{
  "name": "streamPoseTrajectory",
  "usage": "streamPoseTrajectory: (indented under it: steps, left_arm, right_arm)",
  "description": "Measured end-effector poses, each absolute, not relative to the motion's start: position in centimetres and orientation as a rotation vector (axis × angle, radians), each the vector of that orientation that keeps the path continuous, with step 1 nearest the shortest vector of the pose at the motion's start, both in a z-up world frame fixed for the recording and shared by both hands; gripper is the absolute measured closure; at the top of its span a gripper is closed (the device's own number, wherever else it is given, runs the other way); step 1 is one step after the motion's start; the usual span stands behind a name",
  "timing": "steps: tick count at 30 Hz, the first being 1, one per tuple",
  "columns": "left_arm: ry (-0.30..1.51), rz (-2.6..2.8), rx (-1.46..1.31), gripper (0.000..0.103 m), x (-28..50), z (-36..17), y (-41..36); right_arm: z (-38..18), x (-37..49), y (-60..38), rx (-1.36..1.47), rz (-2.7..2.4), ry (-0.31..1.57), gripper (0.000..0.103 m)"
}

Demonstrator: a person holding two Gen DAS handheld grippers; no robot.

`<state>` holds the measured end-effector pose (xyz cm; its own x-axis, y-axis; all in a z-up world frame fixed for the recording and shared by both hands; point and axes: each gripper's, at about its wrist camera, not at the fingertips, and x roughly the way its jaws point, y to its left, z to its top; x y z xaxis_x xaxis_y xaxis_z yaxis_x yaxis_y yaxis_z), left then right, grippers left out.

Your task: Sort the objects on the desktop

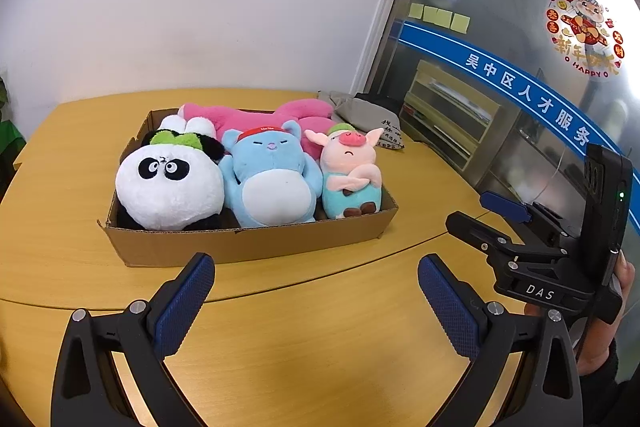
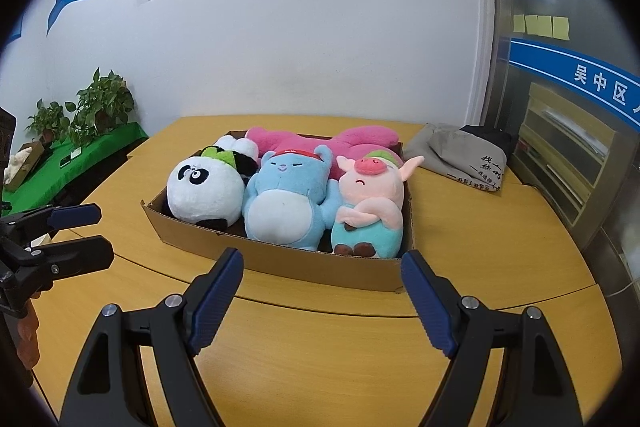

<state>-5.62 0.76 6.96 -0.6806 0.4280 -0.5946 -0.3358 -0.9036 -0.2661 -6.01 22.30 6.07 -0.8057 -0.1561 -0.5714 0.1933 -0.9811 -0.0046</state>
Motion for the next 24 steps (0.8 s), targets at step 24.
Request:
streamPoseTrajectory:
  steps: [24]
  left_arm:
    - [-0.211,2.516,-1.143,0.0,-22.8,-2.4,-8.0]
  right_arm:
    - [-3.5,-22.8,24.9,1.217,-2.699,0.013,0.022]
